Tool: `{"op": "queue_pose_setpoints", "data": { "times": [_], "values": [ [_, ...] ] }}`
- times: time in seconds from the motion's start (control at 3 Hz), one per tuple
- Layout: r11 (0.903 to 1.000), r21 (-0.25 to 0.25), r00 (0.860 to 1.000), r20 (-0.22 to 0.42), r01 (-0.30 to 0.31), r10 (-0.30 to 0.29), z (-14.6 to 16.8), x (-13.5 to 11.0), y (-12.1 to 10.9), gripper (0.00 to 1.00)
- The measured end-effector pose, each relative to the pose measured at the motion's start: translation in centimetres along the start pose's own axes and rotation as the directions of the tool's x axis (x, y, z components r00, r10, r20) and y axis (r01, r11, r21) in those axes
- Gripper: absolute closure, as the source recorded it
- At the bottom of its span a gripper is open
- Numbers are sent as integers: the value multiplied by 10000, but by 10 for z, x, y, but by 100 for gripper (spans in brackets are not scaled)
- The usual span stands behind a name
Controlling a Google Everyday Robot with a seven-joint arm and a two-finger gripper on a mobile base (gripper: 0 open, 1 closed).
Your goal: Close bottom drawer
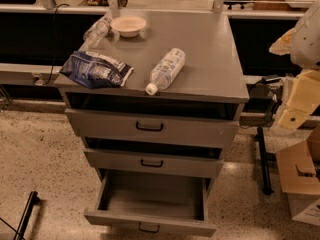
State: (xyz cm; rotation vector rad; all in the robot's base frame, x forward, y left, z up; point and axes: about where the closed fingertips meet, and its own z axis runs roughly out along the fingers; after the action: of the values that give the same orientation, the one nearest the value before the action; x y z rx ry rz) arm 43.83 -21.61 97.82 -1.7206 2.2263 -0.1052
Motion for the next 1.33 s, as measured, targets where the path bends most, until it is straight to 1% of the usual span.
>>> {"op": "queue_pose_setpoints", "data": {
  "times": [0.33, 0.67, 1.0, 1.33],
  "values": [
    [10000, -9, 10000, 1, -3, 3, 0, 0, 0, 0],
    [9953, -917, 9995, 50, -317, 323, 39, 7, 5, 0],
    [9868, -1612, 9961, 830, -163, 300, 76, 0, 38, 0],
    [9854, -1586, 9929, 908, -611, 762, 102, 14, 53, 0]
  ]
}}
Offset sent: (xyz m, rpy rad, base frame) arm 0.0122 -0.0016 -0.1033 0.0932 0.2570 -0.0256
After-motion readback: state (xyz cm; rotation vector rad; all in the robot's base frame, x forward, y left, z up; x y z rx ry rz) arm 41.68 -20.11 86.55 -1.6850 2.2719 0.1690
